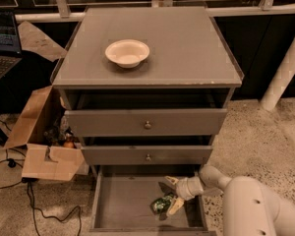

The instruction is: Pick green can from bottom drawer and place on counter

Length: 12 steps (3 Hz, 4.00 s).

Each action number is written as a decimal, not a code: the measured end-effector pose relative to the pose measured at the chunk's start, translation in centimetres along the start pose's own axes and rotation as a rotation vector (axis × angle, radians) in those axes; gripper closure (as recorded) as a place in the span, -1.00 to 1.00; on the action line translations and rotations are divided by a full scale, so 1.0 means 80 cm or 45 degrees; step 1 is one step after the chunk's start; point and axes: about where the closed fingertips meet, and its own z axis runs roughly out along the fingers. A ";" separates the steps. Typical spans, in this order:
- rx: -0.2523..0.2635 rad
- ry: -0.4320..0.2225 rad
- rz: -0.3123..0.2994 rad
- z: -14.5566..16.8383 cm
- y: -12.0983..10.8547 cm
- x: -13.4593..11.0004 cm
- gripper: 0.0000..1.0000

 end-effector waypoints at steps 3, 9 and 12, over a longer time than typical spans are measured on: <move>-0.137 -0.049 0.105 0.071 0.007 0.033 -1.00; -0.138 -0.049 0.105 0.070 0.007 0.031 1.00; -0.096 -0.215 0.034 0.038 -0.006 -0.011 1.00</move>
Offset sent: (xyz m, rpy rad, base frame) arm 0.0053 0.0298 -0.0753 0.0585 0.1488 0.0455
